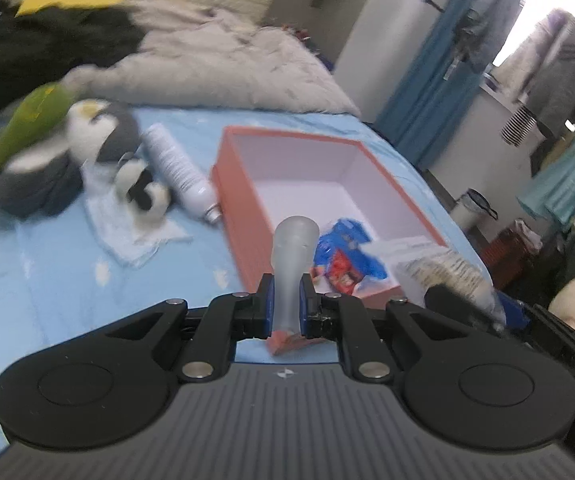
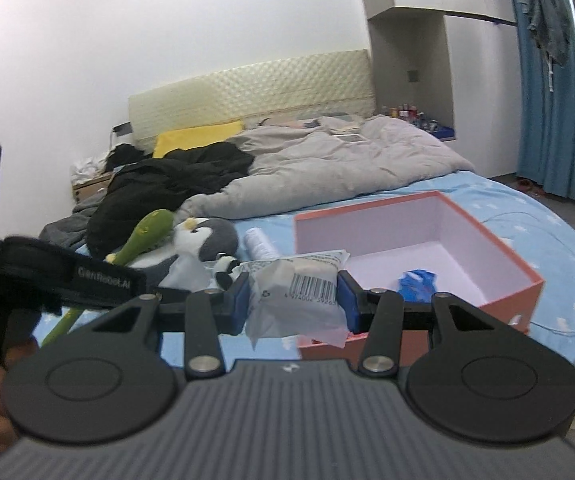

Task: Organize soft objects
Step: 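Lift and carry the clear plastic piece and barcode packet over the pink box, then open both tools to drop the plastic piece and packet into the box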

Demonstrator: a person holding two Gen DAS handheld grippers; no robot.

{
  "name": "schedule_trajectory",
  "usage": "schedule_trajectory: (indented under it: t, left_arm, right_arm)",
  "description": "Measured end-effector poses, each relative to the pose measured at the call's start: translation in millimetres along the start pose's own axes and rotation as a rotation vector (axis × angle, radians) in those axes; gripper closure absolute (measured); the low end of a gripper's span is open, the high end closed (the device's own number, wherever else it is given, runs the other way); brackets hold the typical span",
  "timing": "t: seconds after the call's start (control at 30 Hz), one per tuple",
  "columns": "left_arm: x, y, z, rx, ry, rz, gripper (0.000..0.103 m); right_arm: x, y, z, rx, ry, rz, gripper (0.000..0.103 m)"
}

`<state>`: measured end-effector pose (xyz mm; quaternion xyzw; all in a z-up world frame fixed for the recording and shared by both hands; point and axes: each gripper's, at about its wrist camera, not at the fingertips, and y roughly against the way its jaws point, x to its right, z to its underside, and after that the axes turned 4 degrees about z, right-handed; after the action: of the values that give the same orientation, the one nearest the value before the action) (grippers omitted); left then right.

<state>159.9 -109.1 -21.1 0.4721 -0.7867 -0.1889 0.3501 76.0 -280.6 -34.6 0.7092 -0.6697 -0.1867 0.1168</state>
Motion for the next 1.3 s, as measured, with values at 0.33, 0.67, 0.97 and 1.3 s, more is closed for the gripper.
schedule_trajectory:
  t: [0.33,0.67,0.97,1.3]
  left_arm:
    - [31.1,-51.6,-62.1,-0.050,-0.071,0.072,0.089]
    - [38.6,-150.5,-103.8,-0.227,-0.095,0.040,0.089]
    - [42.3,-198.0,-95.4,-0.335,-0.106,0.029,0.088]
    - [41.7,-191.3,-97.9,-0.298,-0.120,0.008,0.051]
  right_arm:
    - [41.4,-21.7,-25.7,0.003,-0.048,0.092,0.054]
    - [80.5,-102.1,-58.1,-0.146,-0.067,0.113,0.054]
    - [123.0,-159.0,-45.9,-0.345,-0.113,0.150,0.053]
    - [130.5,-159.0,-37.6,-0.361,-0.143,0.140,0.045]
